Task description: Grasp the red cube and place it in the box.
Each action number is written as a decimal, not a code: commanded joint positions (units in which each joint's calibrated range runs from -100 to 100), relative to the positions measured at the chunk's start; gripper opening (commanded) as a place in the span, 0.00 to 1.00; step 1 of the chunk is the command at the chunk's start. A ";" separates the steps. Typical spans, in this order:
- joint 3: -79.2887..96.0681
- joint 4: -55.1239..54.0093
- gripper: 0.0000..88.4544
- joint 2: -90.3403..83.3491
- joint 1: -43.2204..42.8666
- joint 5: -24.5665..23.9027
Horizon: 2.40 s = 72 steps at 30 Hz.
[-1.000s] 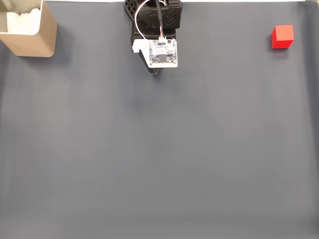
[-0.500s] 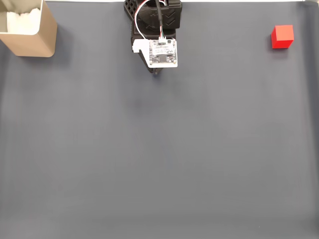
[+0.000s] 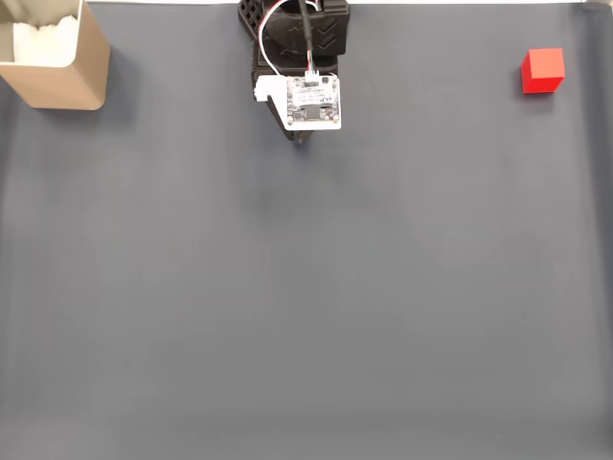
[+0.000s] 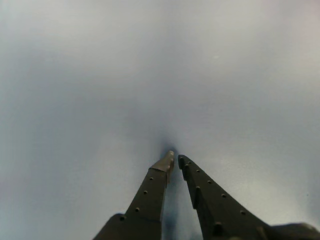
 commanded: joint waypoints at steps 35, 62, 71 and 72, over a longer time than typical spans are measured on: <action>0.45 1.04 0.00 0.17 0.33 -0.39; -22.36 -19.21 0.00 17.50 -3.29 -3.22; -40.43 -18.22 0.00 29.38 -10.33 -2.69; -42.52 -17.81 0.00 30.76 -11.46 -2.59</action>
